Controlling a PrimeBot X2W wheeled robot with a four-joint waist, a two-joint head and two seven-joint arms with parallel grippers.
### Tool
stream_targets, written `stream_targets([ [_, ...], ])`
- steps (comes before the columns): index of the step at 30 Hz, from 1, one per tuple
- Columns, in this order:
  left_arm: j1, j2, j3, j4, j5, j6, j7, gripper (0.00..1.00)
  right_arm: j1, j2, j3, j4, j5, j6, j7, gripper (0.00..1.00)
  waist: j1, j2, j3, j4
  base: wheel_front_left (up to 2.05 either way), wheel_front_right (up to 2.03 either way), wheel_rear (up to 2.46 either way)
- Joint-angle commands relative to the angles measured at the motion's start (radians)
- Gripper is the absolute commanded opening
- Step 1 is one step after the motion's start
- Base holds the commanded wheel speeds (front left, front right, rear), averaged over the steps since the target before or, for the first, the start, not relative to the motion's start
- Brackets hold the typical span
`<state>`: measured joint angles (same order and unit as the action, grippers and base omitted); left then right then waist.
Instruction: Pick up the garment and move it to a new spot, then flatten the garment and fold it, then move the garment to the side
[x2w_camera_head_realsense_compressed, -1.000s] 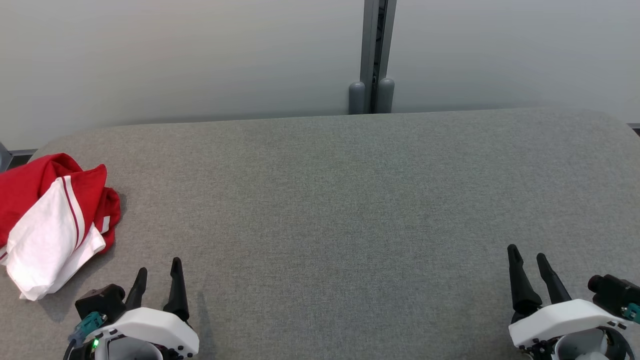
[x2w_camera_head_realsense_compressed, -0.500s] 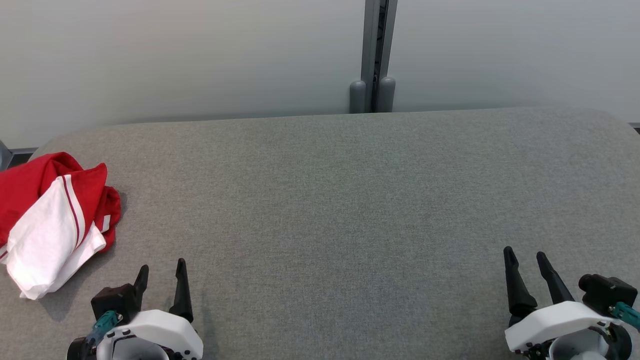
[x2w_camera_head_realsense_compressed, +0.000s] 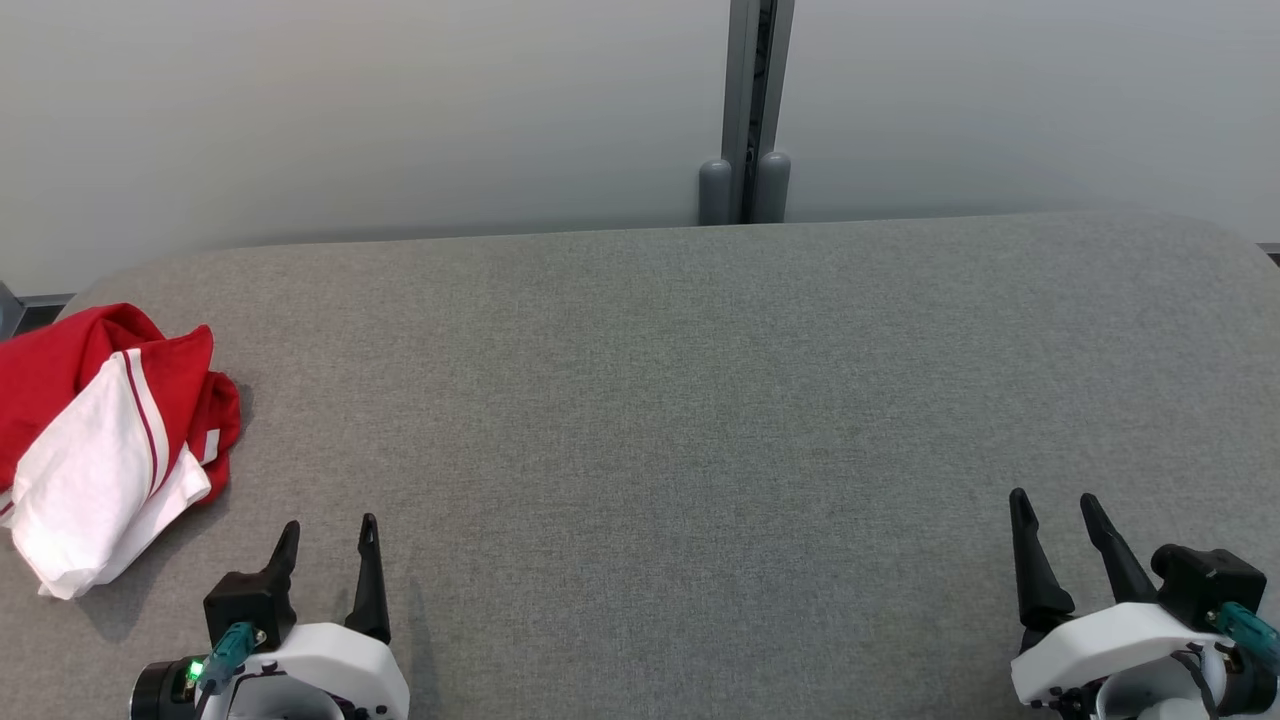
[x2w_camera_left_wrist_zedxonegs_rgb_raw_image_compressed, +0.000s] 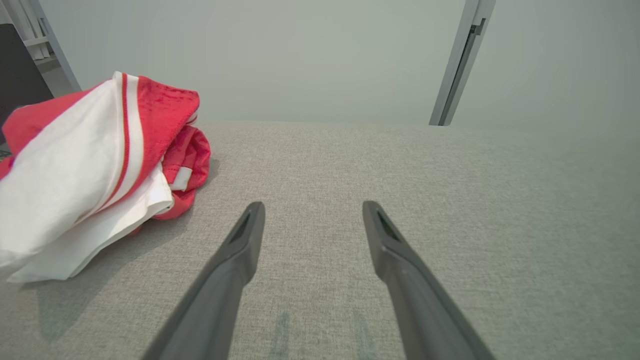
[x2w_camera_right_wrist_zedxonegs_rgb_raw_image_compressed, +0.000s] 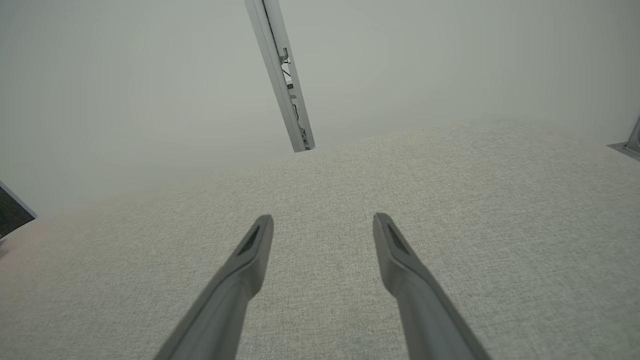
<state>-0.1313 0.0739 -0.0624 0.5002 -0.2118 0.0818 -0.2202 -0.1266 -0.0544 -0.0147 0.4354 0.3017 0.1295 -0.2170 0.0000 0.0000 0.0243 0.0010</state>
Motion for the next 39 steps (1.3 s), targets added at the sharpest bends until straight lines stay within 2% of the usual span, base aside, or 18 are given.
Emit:
stream_targets([
  [1, -0.012, 0.005, 0.003, 0.000, 0.024, 0.009, -0.008, 1.00, -0.014, -0.002, 0.001, 0.002, -0.021, 0.002, -0.013, 1.00, 0.0000, 0.0000, 0.001, -0.001, 0.00, 0.00, 0.00],
  [15, -0.024, 0.004, 0.001, 0.017, 0.134, 0.020, -0.035, 1.00, -0.023, -0.002, 0.006, 0.025, -0.128, 0.002, -0.038, 1.00, 0.0000, 0.0000, 0.008, 0.007, 0.00, 0.00, 0.00],
  [23, -0.023, 0.007, 0.005, 0.025, 0.184, 0.026, -0.046, 1.00, -0.018, -0.002, 0.013, 0.036, -0.179, 0.002, -0.051, 1.00, 0.0000, 0.0000, 0.008, 0.039, 0.00, 0.00, 0.00],
  [28, -0.022, 0.007, 0.016, 0.027, 0.177, 0.025, -0.045, 1.00, -0.010, -0.003, 0.021, 0.037, -0.174, 0.002, -0.050, 1.00, 0.0000, 0.0000, 0.010, 0.093, 0.00, 0.00, 0.00],
  [38, -0.004, 0.010, 0.053, 0.041, 0.159, 0.017, -0.045, 1.00, 0.003, -0.001, 0.033, 0.050, -0.166, 0.002, -0.050, 1.00, 0.0000, 0.0000, 0.018, 0.272, 0.00, 0.00, 0.00],
  [39, -0.004, 0.010, 0.053, 0.041, 0.159, 0.017, -0.045, 1.00, 0.003, -0.001, 0.033, 0.050, -0.166, 0.002, -0.050, 1.00, 0.0000, 0.0000, 0.018, 0.272, 0.00, 0.00, 0.00],
])
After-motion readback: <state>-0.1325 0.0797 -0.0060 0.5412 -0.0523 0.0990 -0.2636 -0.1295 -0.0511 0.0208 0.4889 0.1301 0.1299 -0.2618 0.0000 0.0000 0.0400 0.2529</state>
